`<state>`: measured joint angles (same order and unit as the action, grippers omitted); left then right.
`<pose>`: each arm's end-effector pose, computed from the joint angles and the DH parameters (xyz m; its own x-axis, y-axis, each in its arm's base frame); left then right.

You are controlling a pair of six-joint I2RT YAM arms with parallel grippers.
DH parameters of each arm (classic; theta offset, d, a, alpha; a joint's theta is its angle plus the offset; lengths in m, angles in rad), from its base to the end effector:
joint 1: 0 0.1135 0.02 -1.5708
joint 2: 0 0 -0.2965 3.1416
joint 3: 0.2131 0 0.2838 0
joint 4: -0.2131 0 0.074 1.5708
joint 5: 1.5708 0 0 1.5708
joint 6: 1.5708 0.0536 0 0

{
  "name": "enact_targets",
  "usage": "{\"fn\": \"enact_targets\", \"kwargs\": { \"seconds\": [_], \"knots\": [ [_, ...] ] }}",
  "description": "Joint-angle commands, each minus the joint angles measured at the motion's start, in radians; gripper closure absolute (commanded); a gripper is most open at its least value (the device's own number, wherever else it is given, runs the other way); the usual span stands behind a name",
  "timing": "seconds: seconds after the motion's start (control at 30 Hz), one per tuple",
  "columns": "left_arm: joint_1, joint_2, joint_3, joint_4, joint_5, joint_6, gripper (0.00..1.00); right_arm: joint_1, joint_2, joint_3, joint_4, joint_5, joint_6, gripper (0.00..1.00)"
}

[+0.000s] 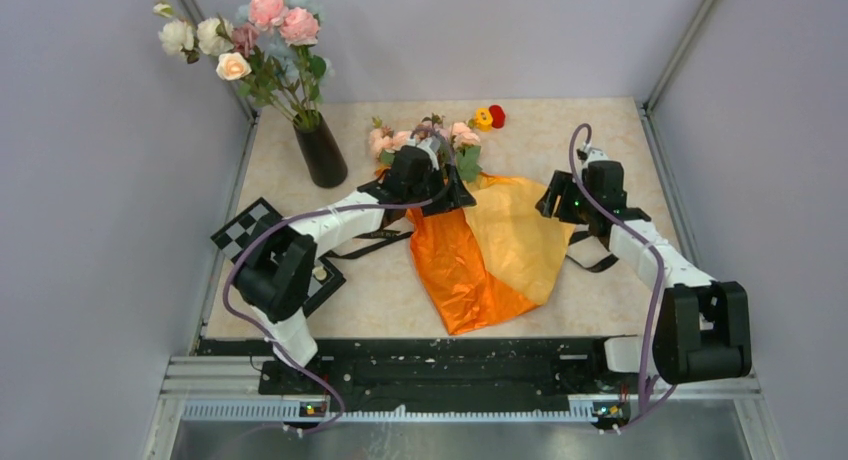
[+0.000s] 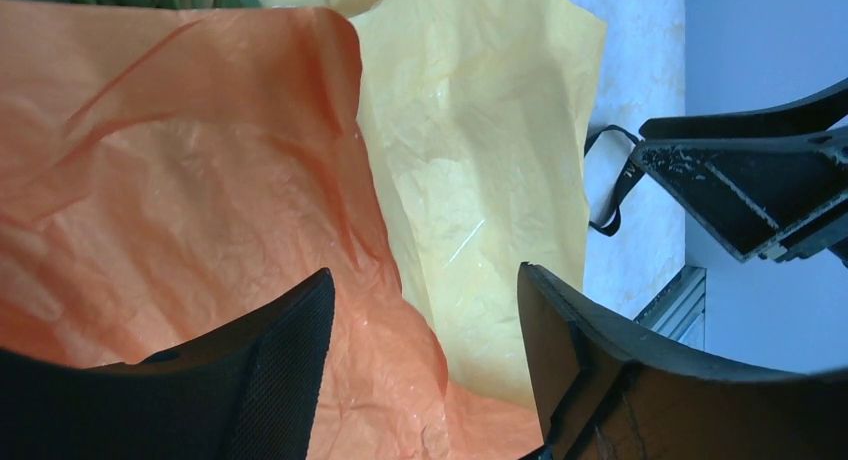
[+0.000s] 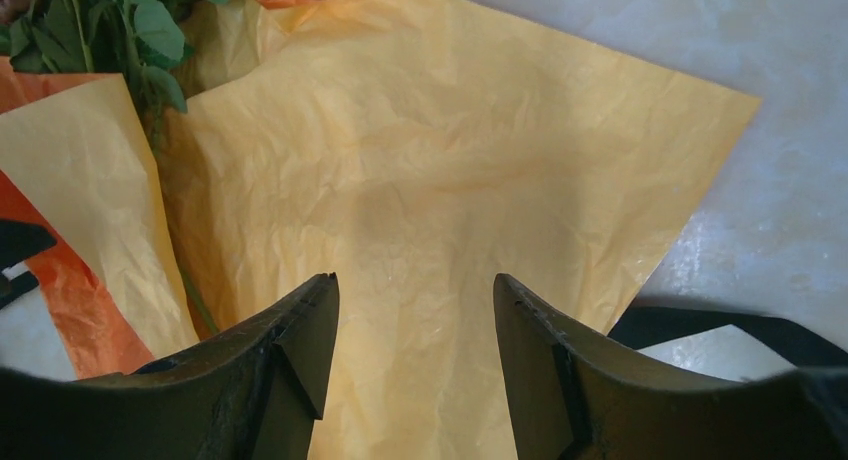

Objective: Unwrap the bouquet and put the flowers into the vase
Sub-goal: Unfold the wrapping paper at the center of the board.

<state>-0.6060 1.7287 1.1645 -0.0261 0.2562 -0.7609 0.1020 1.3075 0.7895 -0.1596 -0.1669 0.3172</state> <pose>0.3520 -0.2605 0.2387 -0.8306 -0.2360 -0.5044 0.2089 0.7076 -0.6750 0.3098 0.0407 0.2351 -0.6640 0.2412 -0.7077 -0.0232 0.9394 0.3420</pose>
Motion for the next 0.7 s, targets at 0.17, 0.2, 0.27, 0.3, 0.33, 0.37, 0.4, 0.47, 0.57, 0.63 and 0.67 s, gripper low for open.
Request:
{"fn": "enact_targets", "kwargs": {
  "seconds": [0.17,0.2,0.27,0.3,0.33,0.37,0.4,0.47,0.57,0.63,0.67],
  "knots": [
    [-0.008,0.097,0.090,0.043,0.011,-0.010,0.40,0.002,-0.035,-0.056,0.094,-0.107,0.039,0.41],
    [-0.008,0.106,0.098,0.041,0.013,-0.009,0.43,0.002,-0.031,-0.058,0.095,-0.110,0.040,0.41],
    [-0.009,0.124,0.116,0.036,0.012,-0.003,0.47,0.003,-0.024,-0.059,0.096,-0.115,0.038,0.41],
    [-0.008,0.134,0.125,0.032,0.010,-0.001,0.50,0.002,-0.019,-0.059,0.096,-0.118,0.037,0.41],
    [-0.009,0.145,0.134,0.031,0.010,0.002,0.53,0.004,-0.018,-0.059,0.095,-0.120,0.038,0.41],
    [-0.009,0.154,0.142,0.031,0.013,0.002,0.55,0.004,-0.016,-0.058,0.095,-0.124,0.037,0.41],
    [-0.010,0.158,0.144,0.031,0.015,0.002,0.60,0.004,-0.015,-0.058,0.094,-0.127,0.038,0.41],
    [-0.010,0.165,0.146,0.031,0.013,0.005,0.70,0.005,-0.016,-0.058,0.092,-0.131,0.037,0.41],
    [-0.011,0.156,0.146,0.008,-0.012,0.023,0.91,0.008,-0.016,-0.056,0.091,-0.152,0.044,0.41],
    [-0.011,0.138,0.142,-0.015,-0.039,0.042,1.00,0.009,-0.015,-0.059,0.095,-0.170,0.050,0.41],
    [-0.010,0.126,0.137,-0.026,-0.051,0.052,1.00,0.010,-0.015,-0.062,0.100,-0.175,0.053,0.41]
  ]
}}
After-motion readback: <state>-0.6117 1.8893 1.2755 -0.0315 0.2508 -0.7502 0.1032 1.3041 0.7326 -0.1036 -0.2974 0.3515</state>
